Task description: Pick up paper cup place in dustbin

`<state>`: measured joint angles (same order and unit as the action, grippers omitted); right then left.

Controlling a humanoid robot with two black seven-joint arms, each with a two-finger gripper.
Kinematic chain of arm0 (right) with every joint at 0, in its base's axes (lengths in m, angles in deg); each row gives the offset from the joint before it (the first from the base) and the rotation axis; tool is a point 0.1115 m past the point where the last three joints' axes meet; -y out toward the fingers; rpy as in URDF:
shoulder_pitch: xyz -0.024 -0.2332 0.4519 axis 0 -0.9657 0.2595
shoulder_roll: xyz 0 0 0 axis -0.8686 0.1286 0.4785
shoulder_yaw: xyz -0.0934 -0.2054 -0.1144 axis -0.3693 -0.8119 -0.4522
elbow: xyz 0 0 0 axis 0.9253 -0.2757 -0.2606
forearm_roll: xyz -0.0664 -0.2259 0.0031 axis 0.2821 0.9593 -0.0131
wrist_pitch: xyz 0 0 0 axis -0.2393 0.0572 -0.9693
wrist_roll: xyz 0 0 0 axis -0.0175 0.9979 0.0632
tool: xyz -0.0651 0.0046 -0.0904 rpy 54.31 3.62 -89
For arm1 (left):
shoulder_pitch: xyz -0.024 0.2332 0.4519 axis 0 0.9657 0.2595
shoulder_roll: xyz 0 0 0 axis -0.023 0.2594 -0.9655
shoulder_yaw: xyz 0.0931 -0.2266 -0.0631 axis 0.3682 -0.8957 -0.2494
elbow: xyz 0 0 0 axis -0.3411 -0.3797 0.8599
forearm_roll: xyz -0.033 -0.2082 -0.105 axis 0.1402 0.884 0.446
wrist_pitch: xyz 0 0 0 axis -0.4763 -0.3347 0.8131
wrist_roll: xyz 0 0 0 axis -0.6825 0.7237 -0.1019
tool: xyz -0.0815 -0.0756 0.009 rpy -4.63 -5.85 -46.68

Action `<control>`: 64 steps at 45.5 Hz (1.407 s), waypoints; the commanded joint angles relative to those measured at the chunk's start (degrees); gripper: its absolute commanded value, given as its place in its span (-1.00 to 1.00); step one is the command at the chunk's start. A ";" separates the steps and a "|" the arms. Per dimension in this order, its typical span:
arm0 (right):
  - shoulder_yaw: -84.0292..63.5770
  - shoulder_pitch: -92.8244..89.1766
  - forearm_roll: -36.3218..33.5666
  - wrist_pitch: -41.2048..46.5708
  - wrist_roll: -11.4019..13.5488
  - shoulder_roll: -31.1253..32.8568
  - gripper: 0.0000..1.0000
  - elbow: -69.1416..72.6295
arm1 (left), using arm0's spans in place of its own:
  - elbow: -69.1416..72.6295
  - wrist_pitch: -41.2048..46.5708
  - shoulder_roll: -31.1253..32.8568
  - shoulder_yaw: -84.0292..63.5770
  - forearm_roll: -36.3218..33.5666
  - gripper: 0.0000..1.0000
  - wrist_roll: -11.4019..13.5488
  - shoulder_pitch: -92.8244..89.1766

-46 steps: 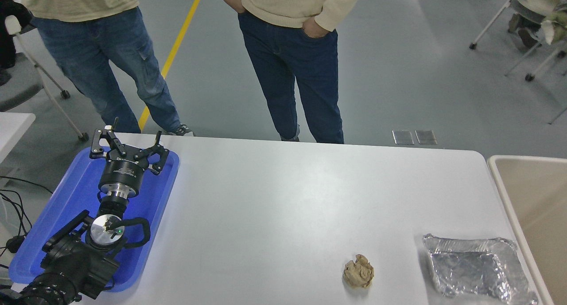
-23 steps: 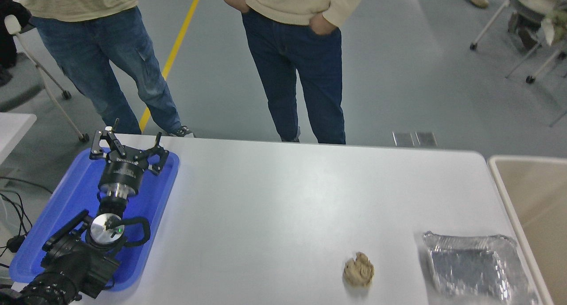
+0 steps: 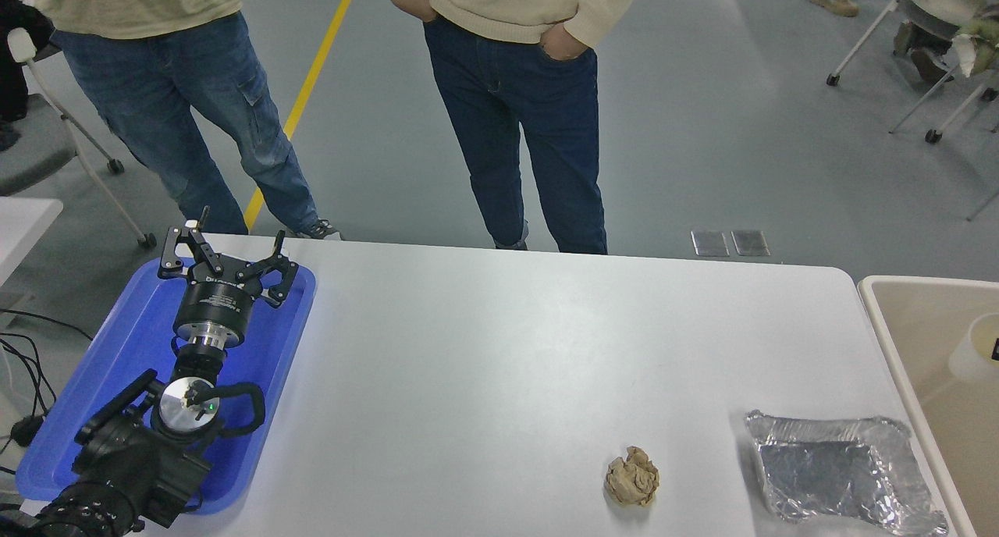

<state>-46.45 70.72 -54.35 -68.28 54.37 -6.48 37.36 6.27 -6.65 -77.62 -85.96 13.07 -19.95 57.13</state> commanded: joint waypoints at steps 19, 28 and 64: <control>2.78 -4.72 -4.88 -3.36 0.10 -2.38 0.70 -1.54 | 0.05 0.09 0.00 0.00 0.01 1.00 0.01 0.00; 4.10 -4.81 -5.15 -3.27 0.19 -2.03 1.00 -1.36 | 0.05 0.09 0.00 0.00 0.01 1.00 0.01 0.00; -9.78 26.21 -3.13 5.51 0.01 7.72 1.00 28.33 | -0.04 0.00 0.00 0.09 0.01 1.00 -0.08 -0.09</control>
<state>-49.55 84.87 -58.47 -66.14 54.36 -2.62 52.38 6.27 -6.57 -77.62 -85.95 13.08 -19.94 57.09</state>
